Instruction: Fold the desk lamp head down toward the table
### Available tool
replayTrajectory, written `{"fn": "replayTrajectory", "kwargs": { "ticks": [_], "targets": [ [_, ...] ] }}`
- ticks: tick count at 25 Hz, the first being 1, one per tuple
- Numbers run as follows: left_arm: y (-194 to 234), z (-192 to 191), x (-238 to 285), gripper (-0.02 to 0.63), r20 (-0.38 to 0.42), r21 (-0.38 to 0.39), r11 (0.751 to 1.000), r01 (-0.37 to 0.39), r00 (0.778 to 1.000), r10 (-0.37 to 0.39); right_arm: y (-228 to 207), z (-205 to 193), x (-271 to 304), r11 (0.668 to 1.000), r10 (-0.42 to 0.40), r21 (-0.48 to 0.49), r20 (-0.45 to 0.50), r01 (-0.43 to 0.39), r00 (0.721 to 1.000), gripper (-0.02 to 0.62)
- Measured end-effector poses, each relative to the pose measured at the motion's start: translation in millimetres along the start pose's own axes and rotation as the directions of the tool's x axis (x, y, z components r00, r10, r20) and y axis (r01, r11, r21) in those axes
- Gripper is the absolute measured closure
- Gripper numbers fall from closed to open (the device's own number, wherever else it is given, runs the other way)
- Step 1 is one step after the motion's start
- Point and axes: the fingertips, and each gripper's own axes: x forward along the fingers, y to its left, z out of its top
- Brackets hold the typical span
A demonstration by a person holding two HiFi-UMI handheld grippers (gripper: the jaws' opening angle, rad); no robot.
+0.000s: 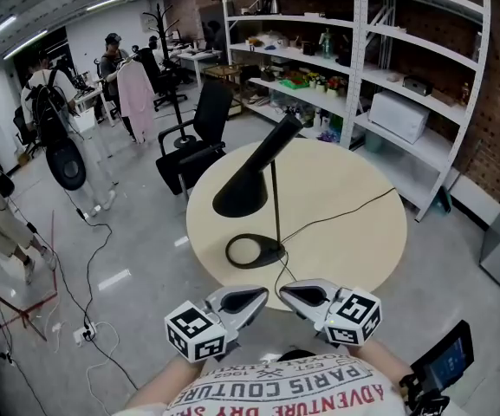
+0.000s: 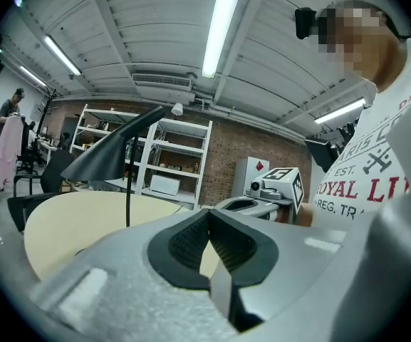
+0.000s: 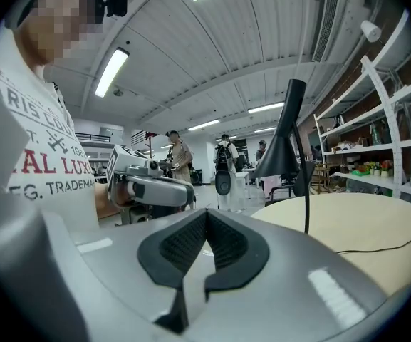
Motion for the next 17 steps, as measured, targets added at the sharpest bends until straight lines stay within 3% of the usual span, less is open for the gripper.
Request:
{"fn": "replayTrajectory", "kwargs": {
  "ticks": [17],
  "targets": [
    [13.9,0.5,-9.4,0.606,0.023,-0.043,0.996,-0.075,0.997,0.076,2.4,1.6,27.2,0.994,0.105,-0.009,-0.025,-0.105,0.994,0.594]
  ]
}}
